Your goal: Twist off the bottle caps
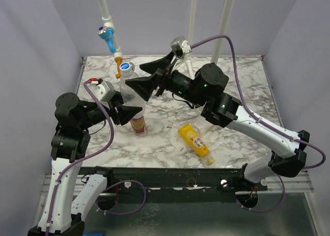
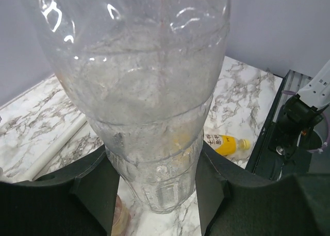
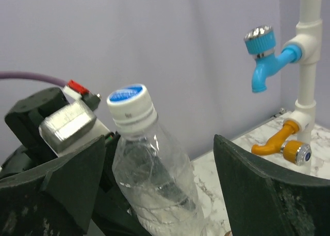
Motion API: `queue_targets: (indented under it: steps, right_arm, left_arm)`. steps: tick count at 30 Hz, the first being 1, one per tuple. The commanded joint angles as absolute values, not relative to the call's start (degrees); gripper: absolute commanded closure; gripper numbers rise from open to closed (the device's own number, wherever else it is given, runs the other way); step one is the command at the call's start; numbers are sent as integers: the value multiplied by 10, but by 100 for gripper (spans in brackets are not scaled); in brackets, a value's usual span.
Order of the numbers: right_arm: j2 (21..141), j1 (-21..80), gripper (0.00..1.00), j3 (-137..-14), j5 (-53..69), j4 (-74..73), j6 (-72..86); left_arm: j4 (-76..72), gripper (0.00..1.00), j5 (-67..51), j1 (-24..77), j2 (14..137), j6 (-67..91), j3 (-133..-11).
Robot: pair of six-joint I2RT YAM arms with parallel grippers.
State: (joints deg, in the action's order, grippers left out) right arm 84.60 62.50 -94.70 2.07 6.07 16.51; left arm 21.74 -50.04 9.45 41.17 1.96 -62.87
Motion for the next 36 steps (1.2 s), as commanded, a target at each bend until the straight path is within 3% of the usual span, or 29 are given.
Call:
queue_targets:
  steps: [1,5,17,19,23,24,25,27,29,36]
  right_arm:
    - [859,621,12,-1032,45,-18,122]
    - [900,621,14,-1103,63,-88,110]
    - [929,621,24,-1140,63,-130,99]
    - [935,621,29,-1148,67,-131,98]
    - [933,621,52,-1136,63,-109,98]
    - [925,620,57,-1122,62,-91,99]
    - [916,621,62,-1100,62,-73,101]
    - [894,621,67,-1057,58,-26,105]
    - [872,621,68,-1016,54,29,111]
    - [814,621,75,-883,48,197,156]
  left_arm:
    - [255,100,-511,93,417,-29,-641]
    - [286,100,-518,92,428,-58,-648]
    - [308,100,-527,92,437,-71,-664]
    - [309,100,-531,92,439,-70,-666]
    - [313,100,-536,92,439,-69,-667]
    - [314,91,-536,92,438,-68,-667]
    - [313,74,-536,92,437,-65,-666]
    - [314,51,-538,92,436,-57,-667]
    - [312,2,-539,92,437,-36,-668]
    - [224,1,-536,92,430,75,-643]
